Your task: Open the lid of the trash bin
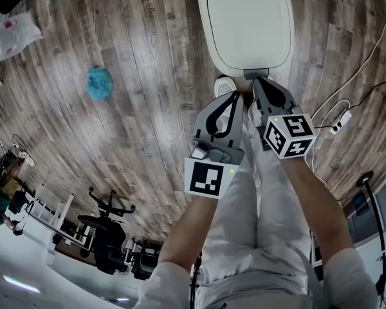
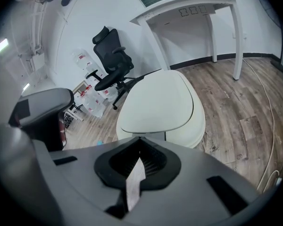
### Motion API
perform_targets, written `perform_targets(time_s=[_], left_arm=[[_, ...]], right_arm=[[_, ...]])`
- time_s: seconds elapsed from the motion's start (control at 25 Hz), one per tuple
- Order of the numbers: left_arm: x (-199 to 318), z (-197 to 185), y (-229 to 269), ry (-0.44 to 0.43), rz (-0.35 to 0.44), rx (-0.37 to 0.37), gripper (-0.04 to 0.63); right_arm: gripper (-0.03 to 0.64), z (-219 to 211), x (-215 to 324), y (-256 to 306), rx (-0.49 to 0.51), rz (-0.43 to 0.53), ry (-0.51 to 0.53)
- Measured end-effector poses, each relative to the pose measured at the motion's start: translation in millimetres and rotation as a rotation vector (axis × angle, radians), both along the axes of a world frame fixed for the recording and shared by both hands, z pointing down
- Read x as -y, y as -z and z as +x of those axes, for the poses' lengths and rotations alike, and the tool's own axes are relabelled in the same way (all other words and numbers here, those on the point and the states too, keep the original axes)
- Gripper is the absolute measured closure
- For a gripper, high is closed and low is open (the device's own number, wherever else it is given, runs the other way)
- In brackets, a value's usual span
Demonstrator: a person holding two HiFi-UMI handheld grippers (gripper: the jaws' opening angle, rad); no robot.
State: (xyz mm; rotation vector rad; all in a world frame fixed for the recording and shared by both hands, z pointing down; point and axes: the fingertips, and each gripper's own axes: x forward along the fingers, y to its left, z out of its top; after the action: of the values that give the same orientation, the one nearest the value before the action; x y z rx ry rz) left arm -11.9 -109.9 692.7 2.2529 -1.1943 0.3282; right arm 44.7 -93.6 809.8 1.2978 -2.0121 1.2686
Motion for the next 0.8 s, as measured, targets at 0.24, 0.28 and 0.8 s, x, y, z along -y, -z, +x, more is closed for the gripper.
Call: perform_targets(time_s=[0.24,0.28,0.8], left_arm=[[2,-2,-6,-0.005,0.003,0.003,0.597],[3,-1,-7,-0.008,0.003,0.003,0.597],[5,14,-15,-0.029,0.001,-0.005,0.597]], right_arm=[[0.600,1,-4,-7,-0.003,-0.012,-0.018],[0.601,1,-4,-8,-0.002,-0.010,-0.018],[0.601,2,-5,-11,0.029,-0.022,-0.064]])
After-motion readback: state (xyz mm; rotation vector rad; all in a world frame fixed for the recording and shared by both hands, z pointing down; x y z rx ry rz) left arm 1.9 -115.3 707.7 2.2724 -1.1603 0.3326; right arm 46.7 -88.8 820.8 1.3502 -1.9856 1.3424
